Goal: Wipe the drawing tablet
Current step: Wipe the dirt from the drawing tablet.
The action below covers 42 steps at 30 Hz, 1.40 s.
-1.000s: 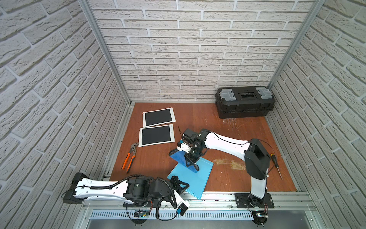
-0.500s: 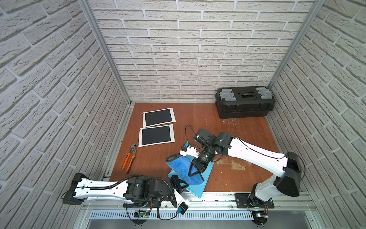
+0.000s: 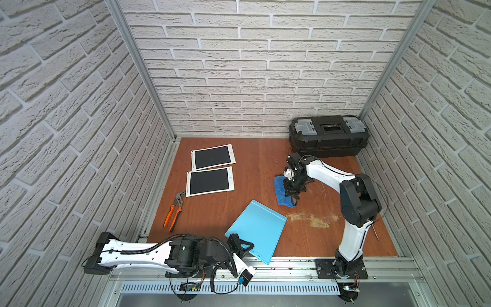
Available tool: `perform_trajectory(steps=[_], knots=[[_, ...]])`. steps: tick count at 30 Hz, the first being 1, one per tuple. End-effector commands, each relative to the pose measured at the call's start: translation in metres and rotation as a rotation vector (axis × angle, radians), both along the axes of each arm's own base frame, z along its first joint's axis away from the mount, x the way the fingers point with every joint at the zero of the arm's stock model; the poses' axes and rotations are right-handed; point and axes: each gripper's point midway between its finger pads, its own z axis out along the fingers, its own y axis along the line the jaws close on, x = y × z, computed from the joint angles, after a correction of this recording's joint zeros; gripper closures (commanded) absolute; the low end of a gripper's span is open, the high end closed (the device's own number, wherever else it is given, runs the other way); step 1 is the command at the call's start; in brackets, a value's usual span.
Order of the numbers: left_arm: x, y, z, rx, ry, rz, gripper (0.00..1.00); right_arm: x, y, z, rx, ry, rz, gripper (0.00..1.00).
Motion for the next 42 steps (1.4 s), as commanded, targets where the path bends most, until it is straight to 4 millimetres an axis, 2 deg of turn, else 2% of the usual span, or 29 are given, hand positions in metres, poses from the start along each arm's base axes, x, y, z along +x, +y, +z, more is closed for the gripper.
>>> perform_trajectory(steps=[1,3,6,9,11,12,15,18,20,22,24,26,31,33,36,38,40,41,42], knots=[[0.002,-0.004,0.01,-0.027,-0.017,-0.003,1.0,-0.01,0.036,0.04,-0.019,-0.127,0.116,0.97],[0.002,-0.004,0.009,-0.025,-0.017,-0.003,1.0,-0.021,0.059,0.043,-0.046,-0.142,0.213,0.97],[0.002,-0.003,0.01,-0.024,-0.016,-0.002,1.0,-0.052,0.105,0.038,-0.011,-0.086,0.374,0.98],[0.002,-0.003,0.01,-0.027,-0.013,-0.001,1.0,-0.102,0.145,0.034,0.091,0.032,0.539,0.97],[0.002,-0.003,0.01,-0.028,-0.011,0.001,1.0,-0.133,0.16,0.046,0.173,0.051,0.628,0.97],[0.002,-0.003,0.01,-0.028,-0.012,0.0,1.0,-0.148,0.167,0.059,0.243,0.037,0.664,0.97],[0.002,-0.003,0.01,-0.026,-0.014,-0.001,1.0,-0.177,0.176,0.102,0.45,0.003,0.694,0.97],[0.002,-0.003,0.008,-0.018,-0.012,0.0,1.0,-0.196,0.171,0.136,0.574,-0.026,0.714,0.97],[0.002,-0.003,0.008,-0.017,-0.012,0.0,1.0,-0.207,0.167,0.149,0.621,-0.015,0.731,0.97],[0.002,-0.003,0.009,-0.019,-0.013,0.0,1.0,-0.216,0.163,0.154,0.647,0.006,0.745,0.97],[0.002,-0.003,0.01,-0.022,-0.013,0.003,1.0,-0.217,0.158,0.144,0.614,0.021,0.739,0.97],[0.002,-0.003,0.01,-0.023,-0.014,0.004,1.0,-0.216,0.152,0.123,0.55,0.057,0.727,0.97],[0.003,-0.003,0.01,-0.024,-0.016,0.006,1.0,-0.2,0.138,0.051,0.348,0.181,0.64,0.97],[0.003,-0.003,0.011,-0.025,-0.017,0.008,1.0,-0.179,0.125,0.024,0.249,0.199,0.549,0.98],[0.003,-0.003,0.011,-0.027,-0.015,0.008,1.0,-0.125,0.081,-0.002,0.106,0.179,0.3,0.98],[0.003,-0.003,0.011,-0.026,-0.016,0.01,1.0,-0.09,0.042,-0.007,0.02,0.131,0.132,0.98],[0.003,-0.003,0.011,-0.026,-0.017,0.009,1.0,-0.061,0.005,0.002,-0.108,0.044,0.032,0.98],[0.003,-0.003,0.011,-0.026,-0.016,0.008,1.0,-0.054,-0.003,0.01,-0.142,0.01,0.017,0.98],[0.003,-0.003,0.011,-0.026,-0.017,0.009,1.0,-0.049,-0.002,0.02,-0.142,-0.024,0.026,0.98]])
